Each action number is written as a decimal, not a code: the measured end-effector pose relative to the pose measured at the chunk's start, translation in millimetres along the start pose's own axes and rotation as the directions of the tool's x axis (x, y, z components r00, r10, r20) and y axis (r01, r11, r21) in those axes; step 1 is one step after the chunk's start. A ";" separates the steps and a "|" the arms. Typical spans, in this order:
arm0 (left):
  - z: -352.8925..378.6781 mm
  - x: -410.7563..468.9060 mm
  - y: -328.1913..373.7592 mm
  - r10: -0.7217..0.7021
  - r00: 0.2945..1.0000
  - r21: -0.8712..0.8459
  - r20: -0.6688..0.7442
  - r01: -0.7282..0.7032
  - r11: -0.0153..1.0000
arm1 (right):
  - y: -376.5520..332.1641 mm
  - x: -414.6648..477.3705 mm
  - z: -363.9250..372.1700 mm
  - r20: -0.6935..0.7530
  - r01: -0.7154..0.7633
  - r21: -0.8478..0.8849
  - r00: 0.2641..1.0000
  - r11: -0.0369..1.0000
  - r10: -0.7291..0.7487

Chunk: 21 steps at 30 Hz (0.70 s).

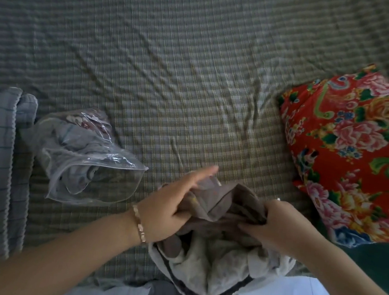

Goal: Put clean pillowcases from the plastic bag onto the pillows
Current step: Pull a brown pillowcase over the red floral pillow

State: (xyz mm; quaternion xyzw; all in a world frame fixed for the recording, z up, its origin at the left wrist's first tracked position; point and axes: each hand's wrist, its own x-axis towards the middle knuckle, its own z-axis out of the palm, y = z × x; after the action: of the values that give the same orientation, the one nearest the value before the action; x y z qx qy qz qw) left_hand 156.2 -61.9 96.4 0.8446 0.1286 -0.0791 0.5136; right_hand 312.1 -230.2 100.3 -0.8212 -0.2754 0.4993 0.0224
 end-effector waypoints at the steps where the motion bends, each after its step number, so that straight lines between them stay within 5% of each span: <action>1: -2.1 -2.4 -0.7 0.147 0.987 0.093 0.071 -0.153 0.984 | 0.9 3.9 -0.8 -0.057 -0.055 0.042 0.997 0.998 0.058; 3: 1.4 -3.2 2.9 0.184 0.903 0.340 0.387 -0.326 0.882 | 1.3 10.7 -4.8 -0.143 -0.110 0.143 0.981 0.984 0.130; 5: 13.0 3.5 10.9 -0.189 0.818 0.649 0.543 -0.266 0.713 | -1.6 18.0 -8.6 -0.224 -0.095 0.108 0.967 0.990 0.118; 7: 17.1 14.6 18.9 -0.495 0.779 0.844 0.386 -0.082 0.530 | -9.7 23.1 -5.0 -0.329 -0.083 0.019 0.941 0.996 0.085; 10: 5.9 31.0 24.6 -0.585 0.798 0.825 0.143 0.231 0.517 | -15.7 32.9 10.9 -0.573 -0.062 -0.122 0.820 0.991 -0.020; 12: -6.3 35.6 24.7 -0.539 0.842 0.730 0.028 0.351 0.587 | -15.2 40.4 24.6 -0.757 -0.004 -0.166 0.642 0.986 -0.125; 14: -15.9 32.3 21.5 -0.455 0.889 0.616 -0.045 0.383 0.688 | -18.4 43.3 40.5 -0.856 0.219 -0.268 0.393 0.938 -0.337; 15: -18.0 29.6 20.0 -0.407 0.911 0.571 -0.068 0.371 0.733 | -23.0 43.2 49.5 -0.817 0.373 -0.347 0.330 0.861 -0.472; 16: -18.5 26.1 21.0 -0.367 0.927 0.546 -0.075 0.346 0.763 | -30.3 42.6 57.0 -0.714 0.515 -0.400 0.343 0.758 -0.610; 18: -17.3 22.4 23.8 -0.293 0.952 0.552 -0.088 0.291 0.781 | -47.0 48.9 68.5 -0.302 0.650 -0.400 0.572 0.646 -0.763; 19: -17.0 22.1 23.0 -0.252 0.961 0.571 -0.112 0.270 0.775 | -55.1 56.7 73.6 -0.055 0.621 -0.429 0.707 0.656 -0.705; 21: -23.1 22.1 19.7 -0.180 0.960 0.601 -0.214 0.274 0.751 | -64.4 75.5 86.1 0.206 0.545 -0.548 0.823 0.634 -0.530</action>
State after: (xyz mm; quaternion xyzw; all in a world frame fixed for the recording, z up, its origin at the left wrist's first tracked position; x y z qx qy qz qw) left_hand 183.2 -47.1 117.8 0.9481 0.2332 -0.1187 0.1807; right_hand 239.1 -160.3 16.3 -0.6607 -0.6470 0.3705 -0.0874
